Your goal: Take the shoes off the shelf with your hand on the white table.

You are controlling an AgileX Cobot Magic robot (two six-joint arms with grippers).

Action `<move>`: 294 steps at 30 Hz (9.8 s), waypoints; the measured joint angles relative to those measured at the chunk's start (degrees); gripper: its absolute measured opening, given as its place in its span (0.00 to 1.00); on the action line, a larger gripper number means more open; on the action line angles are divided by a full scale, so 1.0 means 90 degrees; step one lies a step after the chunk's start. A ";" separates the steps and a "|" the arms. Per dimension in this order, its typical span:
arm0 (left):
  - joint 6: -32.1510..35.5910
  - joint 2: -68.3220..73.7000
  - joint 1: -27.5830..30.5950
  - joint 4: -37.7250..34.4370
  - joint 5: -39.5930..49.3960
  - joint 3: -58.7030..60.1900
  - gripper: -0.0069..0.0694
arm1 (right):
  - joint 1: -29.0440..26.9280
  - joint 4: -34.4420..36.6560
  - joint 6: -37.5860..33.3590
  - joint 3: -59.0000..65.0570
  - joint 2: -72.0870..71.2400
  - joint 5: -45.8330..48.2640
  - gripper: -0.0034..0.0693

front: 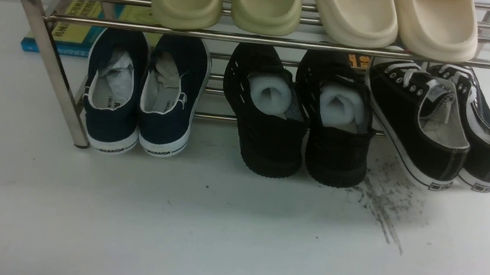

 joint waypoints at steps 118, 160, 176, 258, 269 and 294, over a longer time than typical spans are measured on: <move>0.0000 0.0000 0.0000 0.0000 0.0000 0.0000 0.41 | 0.1696 -0.3138 -0.0484 -0.7575 0.8306 0.5447 0.05; 0.0000 0.0000 0.0000 0.0000 0.0000 0.0000 0.41 | 0.7103 -0.4884 0.6558 -0.4751 0.7484 0.3880 0.06; 0.0000 0.0000 0.0000 0.0000 0.0000 0.0000 0.41 | 0.7134 -0.5083 0.6253 -0.5641 0.9732 0.2705 0.06; 0.0000 0.0000 0.0000 0.0000 0.0000 0.0000 0.41 | 0.7539 -0.5596 0.7167 -0.6588 1.1253 0.2644 0.08; 0.0000 0.0000 0.0000 0.0000 0.0000 0.0000 0.41 | 0.7429 -0.5626 0.7177 -0.6623 1.1386 0.2624 0.51; 0.0000 0.0000 0.0000 0.0000 0.0000 0.0000 0.41 | 0.6362 -0.5861 0.3881 -0.7867 0.8599 0.5238 0.62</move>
